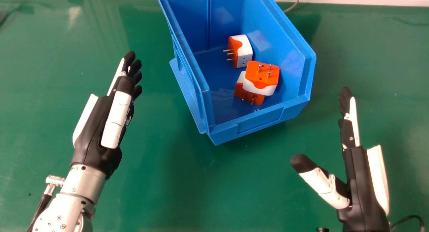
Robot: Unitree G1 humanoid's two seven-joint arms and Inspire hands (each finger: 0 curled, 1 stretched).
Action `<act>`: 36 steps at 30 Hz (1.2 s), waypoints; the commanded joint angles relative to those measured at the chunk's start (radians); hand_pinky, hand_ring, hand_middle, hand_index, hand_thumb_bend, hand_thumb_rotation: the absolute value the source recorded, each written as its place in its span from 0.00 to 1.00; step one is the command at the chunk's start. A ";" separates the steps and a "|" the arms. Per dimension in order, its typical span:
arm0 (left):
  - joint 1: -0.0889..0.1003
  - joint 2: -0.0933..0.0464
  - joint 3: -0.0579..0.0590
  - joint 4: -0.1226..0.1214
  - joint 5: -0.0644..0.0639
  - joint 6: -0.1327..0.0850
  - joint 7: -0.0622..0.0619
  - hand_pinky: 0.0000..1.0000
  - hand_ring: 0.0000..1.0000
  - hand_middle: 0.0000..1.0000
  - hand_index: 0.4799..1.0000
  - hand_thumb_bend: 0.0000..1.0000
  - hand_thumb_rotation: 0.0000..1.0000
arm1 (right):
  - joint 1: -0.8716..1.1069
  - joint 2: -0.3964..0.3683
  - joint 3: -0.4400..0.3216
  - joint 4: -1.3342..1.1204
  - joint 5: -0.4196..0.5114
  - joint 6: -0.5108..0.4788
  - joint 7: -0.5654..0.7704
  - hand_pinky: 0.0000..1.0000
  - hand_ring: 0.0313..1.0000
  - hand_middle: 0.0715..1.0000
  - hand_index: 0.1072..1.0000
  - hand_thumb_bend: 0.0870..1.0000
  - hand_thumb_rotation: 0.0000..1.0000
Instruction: Pick all objects and put in blue box
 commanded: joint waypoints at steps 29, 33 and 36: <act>0.010 -0.014 -0.011 -0.062 -0.012 0.014 -0.001 0.99 1.00 1.00 0.96 0.83 1.00 | 0.024 0.009 -0.038 -0.032 0.001 -0.040 0.005 0.98 1.00 1.00 1.00 0.89 0.93; 0.011 -0.017 -0.009 -0.059 -0.013 0.007 -0.001 1.00 1.00 1.00 0.98 0.85 1.00 | 0.022 0.007 -0.042 -0.028 0.011 -0.041 0.011 0.98 1.00 1.00 1.00 0.88 0.93; 0.017 -0.013 -0.005 -0.064 -0.016 0.010 -0.005 1.00 1.00 1.00 0.98 0.85 1.00 | 0.018 0.006 -0.044 -0.027 0.002 -0.041 0.007 0.98 1.00 1.00 1.00 0.88 0.93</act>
